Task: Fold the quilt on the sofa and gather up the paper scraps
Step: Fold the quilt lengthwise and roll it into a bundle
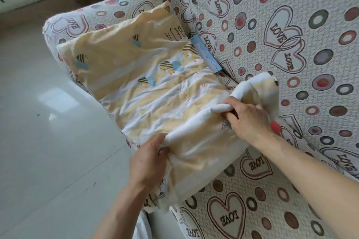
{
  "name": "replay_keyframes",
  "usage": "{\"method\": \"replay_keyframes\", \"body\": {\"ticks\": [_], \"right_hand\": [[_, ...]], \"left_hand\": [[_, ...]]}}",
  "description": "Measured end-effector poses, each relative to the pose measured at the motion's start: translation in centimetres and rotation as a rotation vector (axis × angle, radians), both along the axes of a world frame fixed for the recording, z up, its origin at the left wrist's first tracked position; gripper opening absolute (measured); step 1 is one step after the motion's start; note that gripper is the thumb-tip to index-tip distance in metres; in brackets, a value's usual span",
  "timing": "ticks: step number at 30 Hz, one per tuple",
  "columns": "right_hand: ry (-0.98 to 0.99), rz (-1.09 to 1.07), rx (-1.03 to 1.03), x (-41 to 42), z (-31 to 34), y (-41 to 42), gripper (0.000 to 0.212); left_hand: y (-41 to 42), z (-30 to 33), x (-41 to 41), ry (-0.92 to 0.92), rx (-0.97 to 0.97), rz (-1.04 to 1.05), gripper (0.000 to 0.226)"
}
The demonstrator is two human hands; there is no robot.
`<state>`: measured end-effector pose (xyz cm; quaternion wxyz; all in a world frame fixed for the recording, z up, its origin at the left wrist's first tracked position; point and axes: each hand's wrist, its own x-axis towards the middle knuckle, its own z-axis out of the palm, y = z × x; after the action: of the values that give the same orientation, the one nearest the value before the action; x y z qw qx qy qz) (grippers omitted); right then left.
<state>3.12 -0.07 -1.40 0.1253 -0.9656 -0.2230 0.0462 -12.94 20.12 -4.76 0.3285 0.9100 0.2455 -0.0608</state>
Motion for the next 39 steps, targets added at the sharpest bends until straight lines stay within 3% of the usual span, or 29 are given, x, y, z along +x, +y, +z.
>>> {"method": "replay_keyframes", "body": {"ticks": [5,9,13,15,18,22,24,27,30,35,39], "right_hand": [[-0.118,0.000,0.111,3.2,-0.6,6.0,0.027],[-0.236,-0.022,0.071,7.2,-0.4,11.6,0.025],[-0.198,-0.026,-0.044,11.8,-1.4,16.8,0.019],[-0.155,-0.026,-0.147,13.5,-2.7,19.0,0.015],[-0.069,-0.069,-0.207,15.3,-5.2,20.3,0.017],[0.079,-0.112,0.067,15.4,-7.0,20.5,0.053],[0.019,-0.094,0.098,14.6,-7.0,19.8,0.057],[-0.078,-0.102,-0.119,13.9,-7.2,18.0,0.059],[0.184,-0.216,-0.309,14.8,-8.3,16.7,0.061],[0.419,-0.188,-0.462,16.9,-9.3,18.2,0.067],[0.376,-0.304,-0.440,17.1,-8.8,20.2,0.070]], "left_hand": [[6.0,0.8,3.9,-0.070,0.072,0.009,0.035],[11.6,1.0,8.2,-0.103,0.125,0.015,0.035],[16.9,-0.1,12.6,-0.037,0.126,0.017,0.031],[19.3,-1.8,14.3,0.054,0.019,0.018,0.026],[21.9,-3.7,15.4,0.072,-0.297,0.124,0.019],[24.2,-5.0,13.9,0.115,-0.528,0.174,0.051],[24.7,-5.9,12.7,0.168,-0.595,0.119,0.059],[25.6,-8.0,12.4,0.149,-0.416,0.084,0.034],[26.5,-8.9,13.0,0.119,-0.322,0.098,0.021],[27.2,-9.0,13.7,0.236,-0.171,0.071,0.023],[28.4,-7.3,14.7,0.238,-0.037,-0.025,0.026]]}}
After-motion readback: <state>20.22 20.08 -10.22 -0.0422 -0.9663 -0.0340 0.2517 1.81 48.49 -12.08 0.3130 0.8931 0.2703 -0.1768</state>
